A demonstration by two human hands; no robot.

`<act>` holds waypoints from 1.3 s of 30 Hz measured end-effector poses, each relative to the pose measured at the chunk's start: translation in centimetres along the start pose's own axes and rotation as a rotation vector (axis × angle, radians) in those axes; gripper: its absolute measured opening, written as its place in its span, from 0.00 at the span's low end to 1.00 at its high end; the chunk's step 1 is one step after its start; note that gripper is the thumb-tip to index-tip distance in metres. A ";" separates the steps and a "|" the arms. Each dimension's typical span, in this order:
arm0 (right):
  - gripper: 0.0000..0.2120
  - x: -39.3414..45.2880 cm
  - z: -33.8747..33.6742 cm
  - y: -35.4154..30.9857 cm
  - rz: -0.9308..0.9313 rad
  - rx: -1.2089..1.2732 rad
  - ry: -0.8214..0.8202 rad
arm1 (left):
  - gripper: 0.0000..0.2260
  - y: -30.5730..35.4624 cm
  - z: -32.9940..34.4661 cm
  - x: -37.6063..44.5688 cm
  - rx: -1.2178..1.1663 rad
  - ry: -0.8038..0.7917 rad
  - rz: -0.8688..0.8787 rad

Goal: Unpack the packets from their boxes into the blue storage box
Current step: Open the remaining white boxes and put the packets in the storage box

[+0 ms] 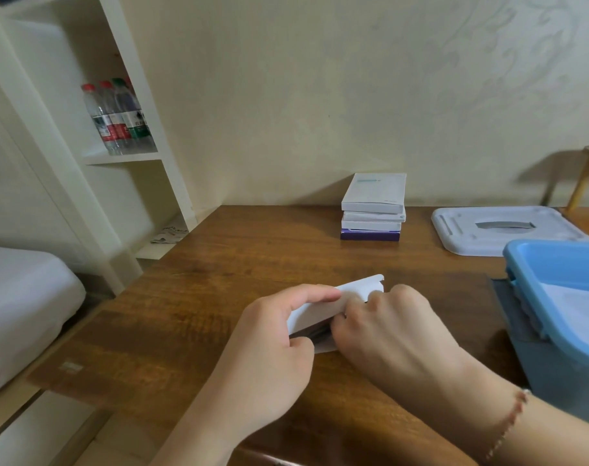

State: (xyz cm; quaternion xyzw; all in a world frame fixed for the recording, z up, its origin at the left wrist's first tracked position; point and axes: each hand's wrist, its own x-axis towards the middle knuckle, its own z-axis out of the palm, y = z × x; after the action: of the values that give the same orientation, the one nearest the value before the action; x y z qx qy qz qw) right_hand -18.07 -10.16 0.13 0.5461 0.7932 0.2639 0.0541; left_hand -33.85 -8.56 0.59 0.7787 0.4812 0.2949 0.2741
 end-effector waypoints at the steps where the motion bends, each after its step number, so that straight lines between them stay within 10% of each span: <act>1: 0.12 0.0 -0.1 -0.4 -0.013 0.003 -0.014 | 0.31 -0.1 0.0 0.0 -0.005 0.003 0.000; 6: 0.10 0.6 0.0 -1.8 0.029 0.194 -0.042 | 0.30 -0.1 0.0 -0.2 0.046 0.024 0.004; 19: 0.08 -3.5 5.6 1.5 0.046 0.231 0.577 | 0.32 -1.7 0.5 0.7 0.184 -0.086 -0.012; 23: 0.08 -5.7 7.2 1.4 0.221 0.457 0.528 | 0.35 -2.7 1.7 1.9 0.261 -0.074 -0.093; 28: 0.09 -3.8 7.3 -1.9 1.076 1.747 0.317 | 0.36 -3.6 3.9 1.6 0.290 -0.016 -0.111; 31: 0.26 -1.8 7.3 -2.0 1.356 2.144 0.183 | 0.36 -3.9 4.5 1.5 0.302 0.012 -0.116; 39: 0.17 -2.0 6.7 -1.8 1.171 1.923 0.032 | 0.33 -5.3 4.5 3.0 0.329 -0.097 -0.175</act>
State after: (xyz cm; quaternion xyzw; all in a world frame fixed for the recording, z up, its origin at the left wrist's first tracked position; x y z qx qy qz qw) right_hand -16.26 -10.01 -6.84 0.6457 0.2892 -0.4655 -0.5317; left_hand -32.60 -4.40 -5.64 0.7816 0.5749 0.1496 0.1904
